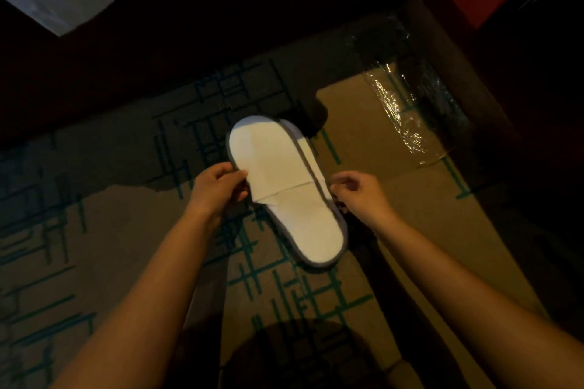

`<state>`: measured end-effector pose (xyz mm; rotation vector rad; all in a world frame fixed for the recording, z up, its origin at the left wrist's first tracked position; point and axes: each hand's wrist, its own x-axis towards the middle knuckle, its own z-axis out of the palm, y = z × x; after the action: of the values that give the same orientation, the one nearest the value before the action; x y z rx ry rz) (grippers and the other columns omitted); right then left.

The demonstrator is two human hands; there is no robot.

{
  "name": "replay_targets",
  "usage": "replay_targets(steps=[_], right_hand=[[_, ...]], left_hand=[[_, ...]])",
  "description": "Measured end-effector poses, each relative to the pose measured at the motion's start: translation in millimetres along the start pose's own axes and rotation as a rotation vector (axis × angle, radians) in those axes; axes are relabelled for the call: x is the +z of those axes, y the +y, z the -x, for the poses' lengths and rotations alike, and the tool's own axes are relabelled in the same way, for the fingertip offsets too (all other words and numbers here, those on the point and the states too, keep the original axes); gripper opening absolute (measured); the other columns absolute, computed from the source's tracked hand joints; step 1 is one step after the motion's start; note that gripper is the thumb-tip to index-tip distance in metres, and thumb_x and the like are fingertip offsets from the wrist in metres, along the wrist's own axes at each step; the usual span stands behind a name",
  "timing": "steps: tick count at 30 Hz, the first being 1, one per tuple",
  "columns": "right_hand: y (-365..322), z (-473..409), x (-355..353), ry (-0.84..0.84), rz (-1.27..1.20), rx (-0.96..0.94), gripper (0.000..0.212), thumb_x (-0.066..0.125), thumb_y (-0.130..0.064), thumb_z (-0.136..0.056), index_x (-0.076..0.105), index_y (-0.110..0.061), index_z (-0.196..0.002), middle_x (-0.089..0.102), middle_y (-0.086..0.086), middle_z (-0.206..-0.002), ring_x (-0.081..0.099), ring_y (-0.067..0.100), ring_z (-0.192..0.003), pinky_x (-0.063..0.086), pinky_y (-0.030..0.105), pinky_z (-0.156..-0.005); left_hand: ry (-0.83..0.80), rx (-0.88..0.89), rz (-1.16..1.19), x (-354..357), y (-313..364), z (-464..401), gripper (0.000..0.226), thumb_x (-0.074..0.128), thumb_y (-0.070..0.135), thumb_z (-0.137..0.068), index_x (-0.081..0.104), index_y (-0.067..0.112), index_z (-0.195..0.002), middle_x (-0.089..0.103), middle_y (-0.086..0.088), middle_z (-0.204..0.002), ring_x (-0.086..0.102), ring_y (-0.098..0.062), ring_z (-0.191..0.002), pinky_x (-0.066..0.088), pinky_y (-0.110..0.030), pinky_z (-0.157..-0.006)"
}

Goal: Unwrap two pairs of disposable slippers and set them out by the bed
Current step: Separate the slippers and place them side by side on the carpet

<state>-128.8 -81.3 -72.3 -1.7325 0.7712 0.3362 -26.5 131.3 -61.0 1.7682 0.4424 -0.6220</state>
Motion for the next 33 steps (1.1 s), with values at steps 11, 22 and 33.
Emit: replay_targets(steps=[11,22,33], right_hand=[[24,14,27,0.082,0.66,-0.043,0.022,0.068,-0.036,-0.076,0.066,-0.014,-0.075,0.057,0.005,-0.093,0.053,0.023,-0.093,0.047,0.036,-0.083],[1,-19,-34,0.285,-0.046,-0.068,0.023,0.052,0.007,-0.083,0.063,0.002,-0.103,0.062,0.012,-0.096,0.055,0.017,-0.085,0.041,0.009,-0.064],[-51,-31,-117,-0.167,0.462,-0.357,0.031,0.053,-0.001,-0.085,0.062,-0.029,-0.077,0.064,-0.003,-0.091,0.058,0.022,-0.101,0.044,0.044,-0.093]], left_hand=[[0.129,-0.258,-0.018,-39,-62,-2,0.028,0.06,0.009,-0.086,0.05,0.011,-0.06,0.057,-0.013,-0.065,0.056,-0.017,-0.06,0.05,-0.014,-0.039],[0.241,-0.339,0.345,-1,-49,15,0.023,0.059,0.005,-0.086,0.052,0.004,-0.065,0.059,-0.014,-0.07,0.062,-0.018,-0.055,0.054,-0.016,-0.042],[0.258,0.381,-0.653,-24,-51,42,0.01,0.056,0.019,-0.086,0.062,0.013,-0.083,0.062,-0.009,-0.078,0.054,-0.02,-0.074,0.039,-0.031,-0.063]])
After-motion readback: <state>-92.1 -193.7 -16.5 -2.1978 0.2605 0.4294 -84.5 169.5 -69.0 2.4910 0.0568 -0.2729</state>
